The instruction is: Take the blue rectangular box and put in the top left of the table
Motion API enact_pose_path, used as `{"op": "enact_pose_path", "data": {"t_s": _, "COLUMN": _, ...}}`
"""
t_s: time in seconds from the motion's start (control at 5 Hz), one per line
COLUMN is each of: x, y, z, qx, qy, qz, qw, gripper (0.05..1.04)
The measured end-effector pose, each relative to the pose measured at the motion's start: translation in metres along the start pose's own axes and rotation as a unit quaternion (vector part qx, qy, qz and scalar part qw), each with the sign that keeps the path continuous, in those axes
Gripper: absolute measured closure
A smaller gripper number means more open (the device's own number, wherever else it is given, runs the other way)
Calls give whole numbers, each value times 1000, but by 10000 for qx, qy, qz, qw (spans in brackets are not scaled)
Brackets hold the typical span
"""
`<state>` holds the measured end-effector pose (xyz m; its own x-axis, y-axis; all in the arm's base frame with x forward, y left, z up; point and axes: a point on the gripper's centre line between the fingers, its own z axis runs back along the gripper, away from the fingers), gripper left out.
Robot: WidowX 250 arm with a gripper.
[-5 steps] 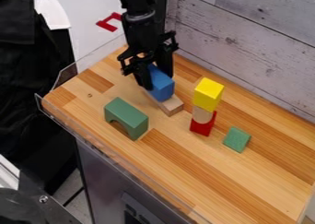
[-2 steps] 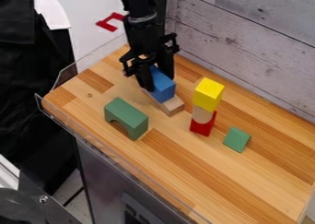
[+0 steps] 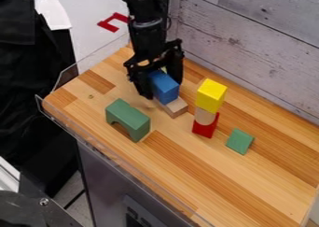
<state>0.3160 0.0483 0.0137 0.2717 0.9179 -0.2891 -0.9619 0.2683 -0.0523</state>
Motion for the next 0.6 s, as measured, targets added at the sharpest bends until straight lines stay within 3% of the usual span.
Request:
{"op": "enact_pose_path", "data": {"t_s": 0.2, "x": -5, "y": 0, "z": 27, "qx": -48, "qy": -317, "qz": -152, "qw": 9994, "gripper": 83}}
{"op": "enact_pose_path", "data": {"t_s": 0.4, "x": -16, "y": 5, "z": 50, "qx": 204, "qy": -509, "qz": -838, "qw": 9950, "gripper": 83}}
{"op": "enact_pose_path", "data": {"t_s": 0.6, "x": -32, "y": 6, "z": 68, "qx": 690, "qy": -627, "qz": -2094, "qw": 9734, "gripper": 83}}
